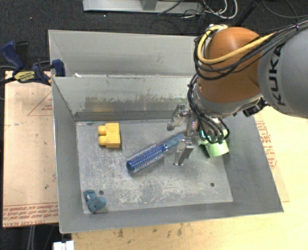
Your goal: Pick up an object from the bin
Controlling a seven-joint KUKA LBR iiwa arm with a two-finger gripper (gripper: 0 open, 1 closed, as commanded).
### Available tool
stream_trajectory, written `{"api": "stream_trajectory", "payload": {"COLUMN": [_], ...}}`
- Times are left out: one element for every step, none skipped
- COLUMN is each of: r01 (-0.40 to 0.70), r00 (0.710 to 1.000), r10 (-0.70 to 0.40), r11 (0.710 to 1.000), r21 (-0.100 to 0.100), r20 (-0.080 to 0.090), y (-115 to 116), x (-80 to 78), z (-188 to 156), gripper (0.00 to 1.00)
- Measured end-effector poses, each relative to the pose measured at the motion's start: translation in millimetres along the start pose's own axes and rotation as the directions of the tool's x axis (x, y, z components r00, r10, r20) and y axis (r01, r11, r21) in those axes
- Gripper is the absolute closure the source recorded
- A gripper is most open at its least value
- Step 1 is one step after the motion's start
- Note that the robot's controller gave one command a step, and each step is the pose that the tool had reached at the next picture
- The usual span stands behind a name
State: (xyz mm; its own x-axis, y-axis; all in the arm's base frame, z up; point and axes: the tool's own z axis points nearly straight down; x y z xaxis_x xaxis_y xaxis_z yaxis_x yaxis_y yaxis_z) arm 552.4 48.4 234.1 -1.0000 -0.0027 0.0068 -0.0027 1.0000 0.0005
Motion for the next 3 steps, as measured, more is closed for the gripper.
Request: {"api": "stream_trajectory", "payload": {"r01": [0.206,0.205,0.228], "r00": [0.978,0.978,0.974], "r10": [-0.206,-0.205,-0.228], "r11": [0.979,0.979,0.974], "r21": [-0.001,0.002,0.002], "r20": [0.011,0.025,0.016], "y": [-24.8,-25.1,8.6], "x": [-63.3,-66.2,-40.6], "z": [159.5,154.8,6.9], "gripper": [0.0,1.0,1.0]}}
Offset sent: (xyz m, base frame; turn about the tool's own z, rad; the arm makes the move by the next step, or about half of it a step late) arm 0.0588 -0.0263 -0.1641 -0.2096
